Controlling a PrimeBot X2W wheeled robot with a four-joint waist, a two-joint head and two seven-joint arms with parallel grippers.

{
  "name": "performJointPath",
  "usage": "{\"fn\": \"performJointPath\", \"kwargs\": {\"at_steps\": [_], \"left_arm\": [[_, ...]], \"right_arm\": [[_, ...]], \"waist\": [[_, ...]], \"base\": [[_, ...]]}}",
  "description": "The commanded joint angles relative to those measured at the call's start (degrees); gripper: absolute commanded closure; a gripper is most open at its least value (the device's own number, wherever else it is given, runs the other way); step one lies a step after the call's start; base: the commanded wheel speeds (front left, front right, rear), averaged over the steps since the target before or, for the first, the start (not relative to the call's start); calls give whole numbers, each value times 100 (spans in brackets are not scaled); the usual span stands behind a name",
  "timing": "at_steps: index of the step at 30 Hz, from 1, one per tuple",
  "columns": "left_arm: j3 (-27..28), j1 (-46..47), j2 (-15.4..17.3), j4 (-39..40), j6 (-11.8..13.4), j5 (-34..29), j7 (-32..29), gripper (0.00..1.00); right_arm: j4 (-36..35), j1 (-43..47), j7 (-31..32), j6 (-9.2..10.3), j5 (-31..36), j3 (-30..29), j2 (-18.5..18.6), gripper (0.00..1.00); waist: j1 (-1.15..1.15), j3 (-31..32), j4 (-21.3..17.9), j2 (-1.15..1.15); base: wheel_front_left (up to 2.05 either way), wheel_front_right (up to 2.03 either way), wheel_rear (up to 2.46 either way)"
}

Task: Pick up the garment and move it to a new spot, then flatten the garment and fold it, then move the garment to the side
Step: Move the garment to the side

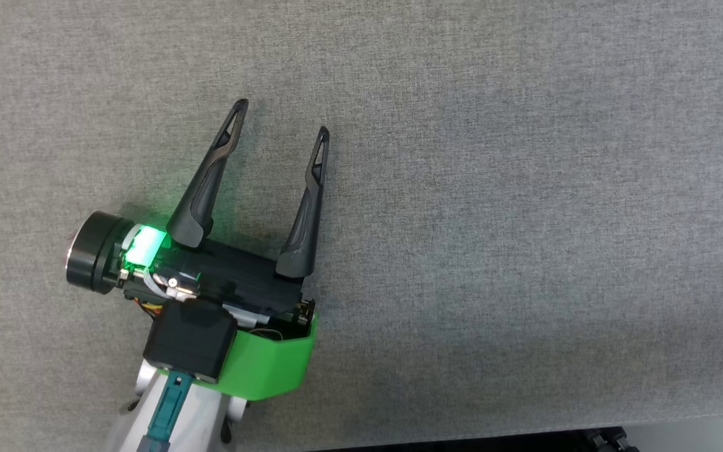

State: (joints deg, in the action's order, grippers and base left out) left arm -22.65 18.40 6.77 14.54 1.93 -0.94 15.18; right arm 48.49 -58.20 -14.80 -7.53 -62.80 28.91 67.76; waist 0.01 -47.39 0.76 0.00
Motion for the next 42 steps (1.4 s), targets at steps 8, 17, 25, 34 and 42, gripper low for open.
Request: {"fn": "performJointPath", "kwargs": {"at_steps": [8, 17, 25, 34, 42], "left_arm": [[65, -157, -29, -226, 182, 172, -8, 0], [433, -721, -190, -702, 282, 505, -4, 0], [990, -1290, -323, -1038, 191, 785, -4, 0], [1459, -2005, -380, -1306, 110, 936, -4, 0], [1623, -2531, -386, -1311, -33, 1192, -5, 0]], "right_arm": [[-461, -270, -41, 8, 1941, -649, -1274, 0], [-2134, 1387, -39, 7, 3822, -1981, -3265, 0], [-3232, 2748, -40, 7, 4411, -2145, -4603, 0], [-3823, 4030, -39, 7, 4765, -1980, -5450, 0], [-4177, 5050, -40, 7, 4904, -1890, -5922, 0]], "waist": [[-1, 724, 40, 0], [-1, 1920, 34, 0], [-1, 2922, -94, 0], [-1, 3872, -284, 0], [-1, 4413, -417, 0]], "base": [[0, 0, 0], [0, 0, 0], [0, 0, 0], [0, 0, 0], [0, 0, 0]]}}
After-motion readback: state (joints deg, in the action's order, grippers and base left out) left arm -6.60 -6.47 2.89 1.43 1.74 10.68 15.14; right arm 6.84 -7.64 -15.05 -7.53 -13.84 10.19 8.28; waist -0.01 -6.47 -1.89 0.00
